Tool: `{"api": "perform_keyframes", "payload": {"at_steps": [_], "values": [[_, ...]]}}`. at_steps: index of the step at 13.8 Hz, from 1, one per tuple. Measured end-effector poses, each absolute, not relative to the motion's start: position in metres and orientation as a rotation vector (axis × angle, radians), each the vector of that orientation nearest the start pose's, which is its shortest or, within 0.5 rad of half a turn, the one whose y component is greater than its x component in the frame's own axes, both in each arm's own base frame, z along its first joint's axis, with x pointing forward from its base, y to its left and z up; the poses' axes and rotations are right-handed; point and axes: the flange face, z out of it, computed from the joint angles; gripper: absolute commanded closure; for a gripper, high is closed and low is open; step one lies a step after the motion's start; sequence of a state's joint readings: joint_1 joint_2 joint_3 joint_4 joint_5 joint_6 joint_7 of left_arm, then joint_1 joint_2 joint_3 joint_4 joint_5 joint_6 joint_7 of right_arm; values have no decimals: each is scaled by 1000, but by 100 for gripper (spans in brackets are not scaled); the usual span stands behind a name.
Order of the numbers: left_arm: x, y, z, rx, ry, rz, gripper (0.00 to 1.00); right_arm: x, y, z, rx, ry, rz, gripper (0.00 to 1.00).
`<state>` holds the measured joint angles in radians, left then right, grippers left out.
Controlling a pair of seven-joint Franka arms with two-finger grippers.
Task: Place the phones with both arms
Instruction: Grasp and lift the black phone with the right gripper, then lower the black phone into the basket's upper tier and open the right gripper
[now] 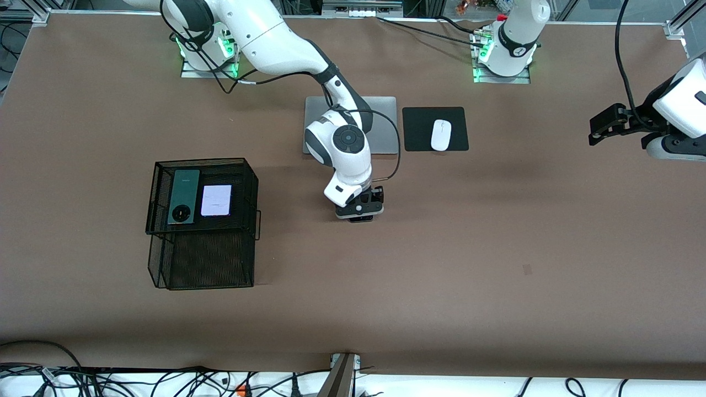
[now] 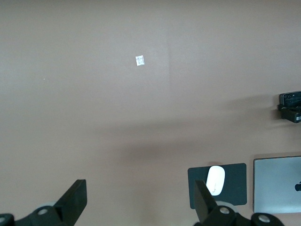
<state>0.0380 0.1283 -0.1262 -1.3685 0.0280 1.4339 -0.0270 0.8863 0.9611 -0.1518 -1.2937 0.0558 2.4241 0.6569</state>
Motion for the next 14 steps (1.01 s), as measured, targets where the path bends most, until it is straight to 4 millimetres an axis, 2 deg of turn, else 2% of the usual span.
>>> {"api": "perform_keyframes", "payload": {"at_steps": [4,7,10,14], "values": [[579,-43,635,-3124,92,92,0,569,519,241,-3074,-136,-367,100],[578,-47,635,-3124,104,92,0,597,488,281,-3107,-121,-434,99],[578,-50,635,-3124,113,91,0,631,437,307,-3182,-201,-477,97],[577,-65,636,-3125,154,80,0,682,344,330,-3256,-249,-470,97]]}}
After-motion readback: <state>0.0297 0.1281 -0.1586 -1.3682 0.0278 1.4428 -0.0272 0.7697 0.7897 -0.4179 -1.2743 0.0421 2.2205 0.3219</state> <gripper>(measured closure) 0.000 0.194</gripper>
